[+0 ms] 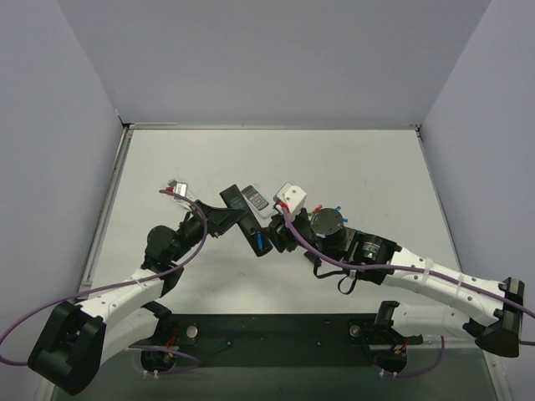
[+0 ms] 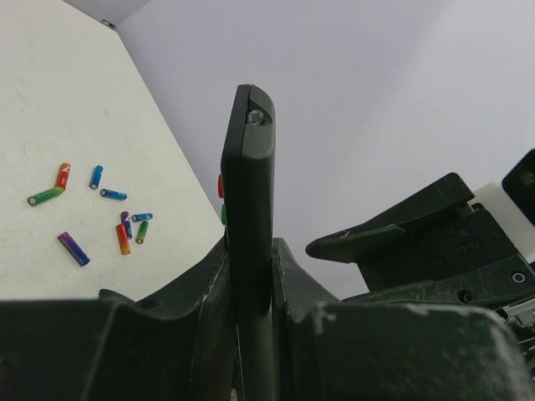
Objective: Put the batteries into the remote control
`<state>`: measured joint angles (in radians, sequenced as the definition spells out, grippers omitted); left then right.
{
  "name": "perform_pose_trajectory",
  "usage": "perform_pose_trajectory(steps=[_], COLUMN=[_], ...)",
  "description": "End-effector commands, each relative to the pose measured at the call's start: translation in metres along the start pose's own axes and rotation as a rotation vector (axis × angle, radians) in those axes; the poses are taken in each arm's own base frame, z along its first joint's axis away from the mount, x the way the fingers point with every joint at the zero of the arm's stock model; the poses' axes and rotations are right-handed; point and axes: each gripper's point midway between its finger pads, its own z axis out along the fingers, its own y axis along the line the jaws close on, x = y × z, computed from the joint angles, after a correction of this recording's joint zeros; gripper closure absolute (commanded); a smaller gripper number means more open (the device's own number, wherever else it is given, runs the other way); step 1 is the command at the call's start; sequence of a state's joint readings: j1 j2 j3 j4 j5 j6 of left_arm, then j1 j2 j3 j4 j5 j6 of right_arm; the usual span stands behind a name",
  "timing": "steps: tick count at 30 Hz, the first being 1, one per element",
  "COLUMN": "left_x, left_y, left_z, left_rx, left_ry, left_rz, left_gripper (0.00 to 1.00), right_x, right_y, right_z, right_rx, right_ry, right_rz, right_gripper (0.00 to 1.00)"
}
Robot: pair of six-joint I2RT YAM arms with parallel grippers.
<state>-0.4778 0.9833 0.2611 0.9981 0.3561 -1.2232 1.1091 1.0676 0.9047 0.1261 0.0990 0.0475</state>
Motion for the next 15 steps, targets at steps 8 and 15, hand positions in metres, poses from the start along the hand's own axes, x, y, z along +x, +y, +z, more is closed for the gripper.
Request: perform_pose_trajectory(steps=[8,15], left_x=[0.006,0.011], left_y=[-0.037,-0.04], left_z=[0.011,0.015], left_rx=[0.129,0.131], left_ry=[0.109,0.16], left_rz=[0.036,0.033], left_gripper=[1.0,1.0], right_x=[-0.014,-0.003], right_y=[0.018,0.017], right_z=[-0.036,-0.025], right_rx=[-0.269,-0.293], right_ry=[0.02,0.018], right_rz=[-0.348,-0.5], right_gripper=[0.59,0.67])
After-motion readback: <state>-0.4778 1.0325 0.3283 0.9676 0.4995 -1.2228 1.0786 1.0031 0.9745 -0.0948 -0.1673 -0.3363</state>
